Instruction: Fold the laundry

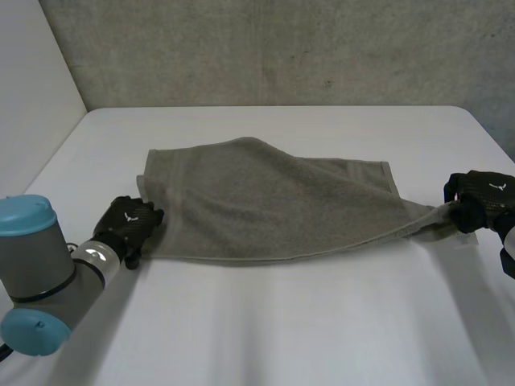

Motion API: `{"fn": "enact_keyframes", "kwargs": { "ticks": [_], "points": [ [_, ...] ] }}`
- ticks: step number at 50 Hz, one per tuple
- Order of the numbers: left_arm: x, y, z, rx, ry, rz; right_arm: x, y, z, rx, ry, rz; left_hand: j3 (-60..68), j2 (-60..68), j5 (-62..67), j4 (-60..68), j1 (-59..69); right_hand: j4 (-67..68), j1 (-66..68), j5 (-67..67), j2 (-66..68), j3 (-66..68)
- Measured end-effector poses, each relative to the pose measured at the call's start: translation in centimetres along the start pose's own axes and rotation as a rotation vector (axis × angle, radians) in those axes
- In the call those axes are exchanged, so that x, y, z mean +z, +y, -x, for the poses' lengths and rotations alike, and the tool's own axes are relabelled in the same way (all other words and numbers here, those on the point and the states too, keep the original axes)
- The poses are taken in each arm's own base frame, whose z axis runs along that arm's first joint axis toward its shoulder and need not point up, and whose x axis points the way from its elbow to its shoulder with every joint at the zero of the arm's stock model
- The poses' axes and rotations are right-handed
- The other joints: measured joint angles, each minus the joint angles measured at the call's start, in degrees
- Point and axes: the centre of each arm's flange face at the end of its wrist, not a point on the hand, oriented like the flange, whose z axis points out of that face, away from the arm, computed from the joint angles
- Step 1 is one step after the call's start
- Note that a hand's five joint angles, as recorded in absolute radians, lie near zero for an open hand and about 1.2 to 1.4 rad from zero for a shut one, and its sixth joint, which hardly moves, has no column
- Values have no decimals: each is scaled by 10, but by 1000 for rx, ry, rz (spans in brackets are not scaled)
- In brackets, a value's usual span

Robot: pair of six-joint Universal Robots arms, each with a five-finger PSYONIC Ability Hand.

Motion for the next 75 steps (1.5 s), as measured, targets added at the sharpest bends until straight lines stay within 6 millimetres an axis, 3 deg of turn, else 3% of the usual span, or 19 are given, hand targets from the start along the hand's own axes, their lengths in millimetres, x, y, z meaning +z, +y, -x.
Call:
{"fn": "enact_keyframes", "kwargs": {
  "ticks": [14,31,36,47,66,71,75],
  "points": [
    [1,-2,1,-1,0,-3,0,0,1,0,-2,1,-5,-5,-5,-5,-5,0,0,0,0,0],
    [19,-2,5,-2,-13,-25,0,1,2,0,-5,2,21,23,17,22,21,0,0,0,0,0],
    [26,0,4,-4,-12,-25,0,1,2,0,-5,2,55,55,28,55,54,0,0,0,0,0],
    [32,0,5,-8,-15,-30,0,1,2,-1,-5,3,276,276,43,275,271,0,0,0,0,0],
    [23,-23,20,-111,-60,-104,0,1,2,-1,-5,3,382,383,43,383,379,0,0,0,0,0],
    [23,-22,18,-116,-55,-98,0,1,2,-2,-5,3,382,382,43,383,380,0,0,0,0,0],
    [25,-16,14,-115,-43,-81,0,1,2,-8,-6,4,223,213,43,222,212,0,0,0,0,0]
  ]
}}
